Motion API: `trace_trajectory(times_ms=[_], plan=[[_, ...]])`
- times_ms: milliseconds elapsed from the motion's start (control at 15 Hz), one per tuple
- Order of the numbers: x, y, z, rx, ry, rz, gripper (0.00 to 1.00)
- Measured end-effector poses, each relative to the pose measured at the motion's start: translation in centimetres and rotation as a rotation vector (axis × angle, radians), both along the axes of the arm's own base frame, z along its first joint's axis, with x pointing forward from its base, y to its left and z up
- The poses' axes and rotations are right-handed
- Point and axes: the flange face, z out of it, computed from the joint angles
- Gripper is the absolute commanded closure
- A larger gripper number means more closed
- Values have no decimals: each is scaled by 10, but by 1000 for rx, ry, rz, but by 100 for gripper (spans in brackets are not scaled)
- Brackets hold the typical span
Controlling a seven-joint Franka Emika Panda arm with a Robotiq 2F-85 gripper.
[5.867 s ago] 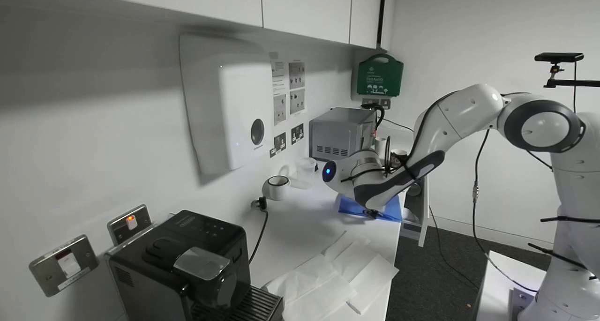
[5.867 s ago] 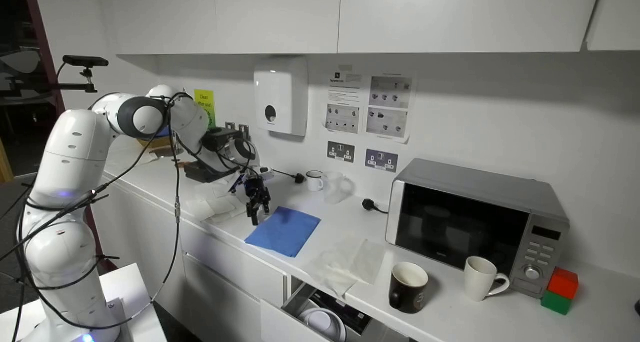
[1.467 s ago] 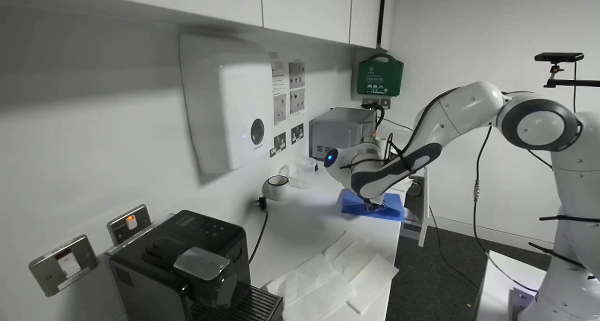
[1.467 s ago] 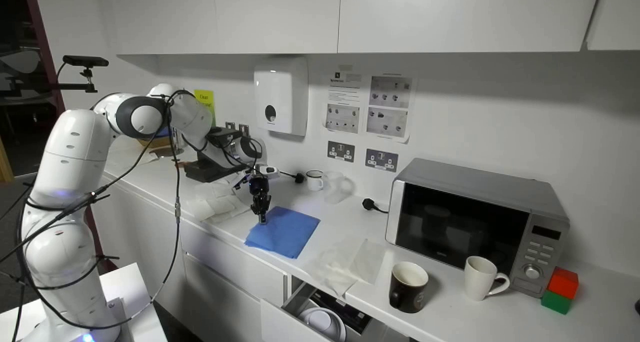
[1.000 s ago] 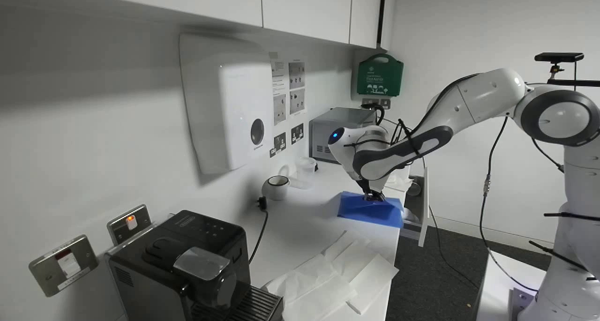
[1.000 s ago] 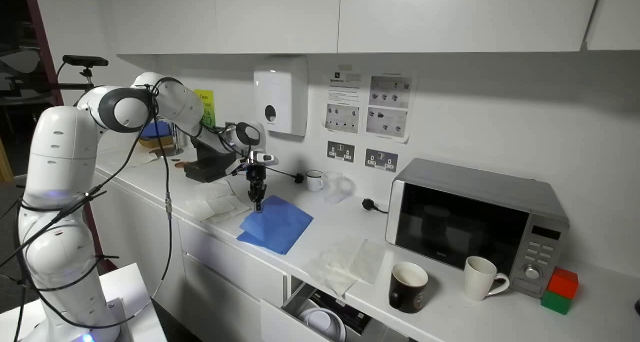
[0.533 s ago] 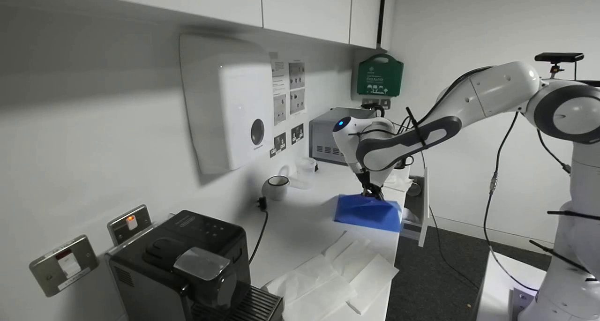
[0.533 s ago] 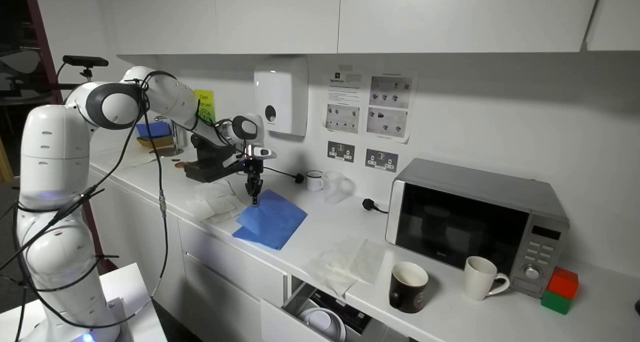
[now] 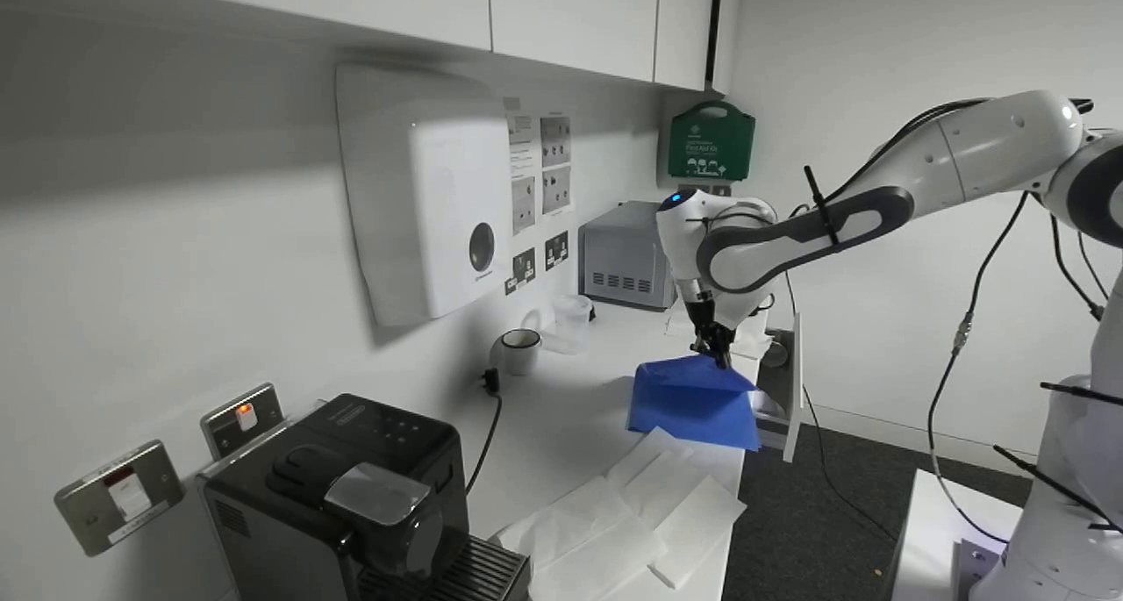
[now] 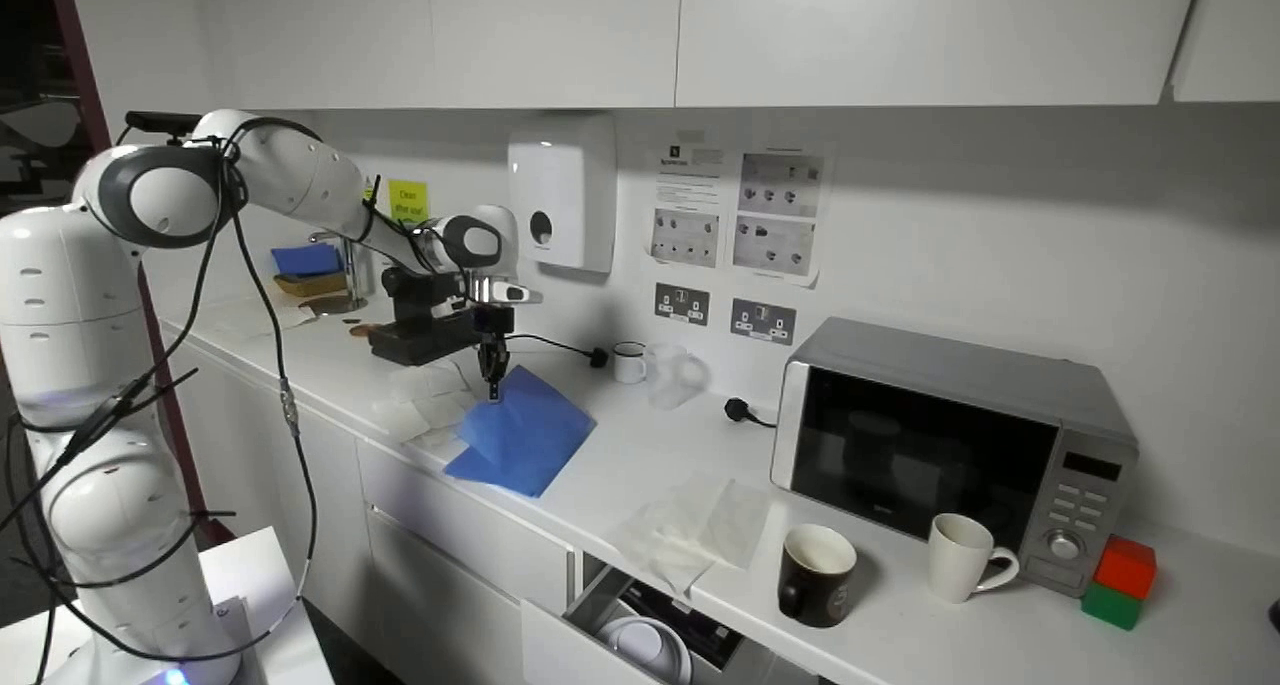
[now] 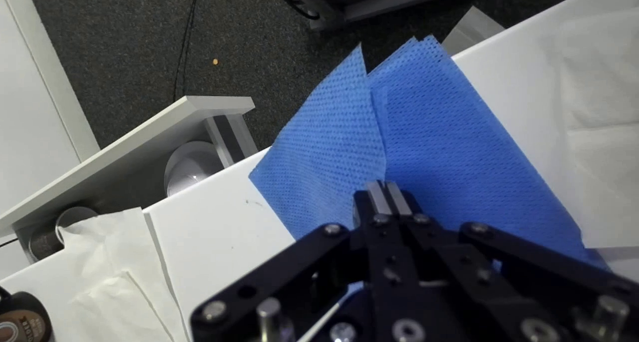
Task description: Unfold the blue cloth
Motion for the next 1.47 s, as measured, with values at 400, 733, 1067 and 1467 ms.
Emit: trace_trajectory(times_ms=[400,733,1067,1467], plan=[[-21,-29,32,120,-30,-53,100],[-21,-53,31,235,-18,-92,100],[-20,-75,31,289,-18,-117,100],[-19,-100,41,299,-38,-168,100]])
